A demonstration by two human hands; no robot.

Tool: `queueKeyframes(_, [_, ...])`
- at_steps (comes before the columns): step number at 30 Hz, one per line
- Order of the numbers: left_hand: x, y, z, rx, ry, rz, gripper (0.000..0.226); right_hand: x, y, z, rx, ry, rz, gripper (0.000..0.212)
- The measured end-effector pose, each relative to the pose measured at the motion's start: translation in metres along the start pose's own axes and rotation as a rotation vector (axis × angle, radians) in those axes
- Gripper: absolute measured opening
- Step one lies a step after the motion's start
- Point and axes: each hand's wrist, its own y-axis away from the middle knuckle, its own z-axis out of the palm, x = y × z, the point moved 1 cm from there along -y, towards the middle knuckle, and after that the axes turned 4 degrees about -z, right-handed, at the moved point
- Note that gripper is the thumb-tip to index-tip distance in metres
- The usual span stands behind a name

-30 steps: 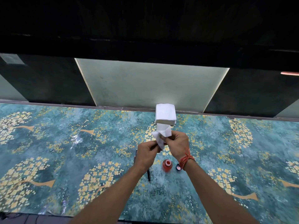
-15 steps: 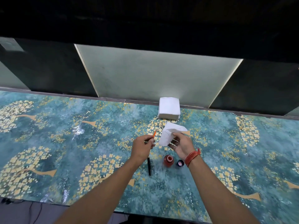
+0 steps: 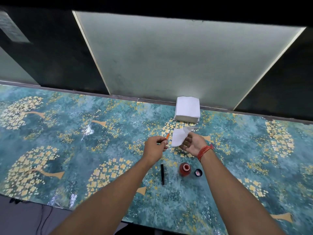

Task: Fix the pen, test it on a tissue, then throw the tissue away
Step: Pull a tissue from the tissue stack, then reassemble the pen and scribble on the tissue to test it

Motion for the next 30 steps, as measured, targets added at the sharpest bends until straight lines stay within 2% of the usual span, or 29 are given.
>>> queueKeyframes(4, [-0.006, 0.000, -0.001, -0.004, -0.038, 0.006, 0.016, 0.005, 0.000, -0.008, 0.136, 0.400, -0.103, 0.022])
queueKeyframes(6, [-0.009, 0.003, -0.002, -0.015, -0.056, 0.010, 0.017, 0.005, 0.008, -0.012, 0.179, 0.465, -0.163, 0.024])
queueKeyframes(10, [-0.009, 0.007, 0.001, -0.036, -0.062, 0.001, 0.017, 0.009, 0.015, -0.022, 0.257, 0.502, -0.171, 0.022])
queueKeyframes(14, [-0.004, 0.014, 0.003, -0.045, -0.031, 0.015, 0.016, 0.014, 0.027, -0.029, 0.458, 0.687, -0.385, 0.029])
queueKeyframes(16, [-0.002, 0.019, 0.004, -0.052, -0.015, 0.015, 0.016, 0.013, 0.052, -0.019, 0.437, 0.711, -0.541, 0.021])
queueKeyframes(18, [-0.002, 0.022, 0.005, -0.053, 0.008, 0.014, 0.015, 0.014, 0.068, -0.006, 0.351, 0.705, -0.680, 0.015])
queueKeyframes(20, [-0.004, 0.024, 0.006, -0.062, 0.027, 0.020, 0.014, 0.020, 0.078, 0.007, 0.233, 0.737, -0.736, 0.013])
queueKeyframes(23, [-0.008, 0.028, 0.006, -0.087, 0.028, 0.049, 0.014, 0.033, 0.080, 0.021, 0.133, 0.725, -0.701, 0.011])
queueKeyframes(30, [-0.014, 0.035, -0.001, -0.119, 0.031, 0.075, 0.017, 0.041, 0.075, 0.030, 0.142, 0.653, -0.639, 0.010])
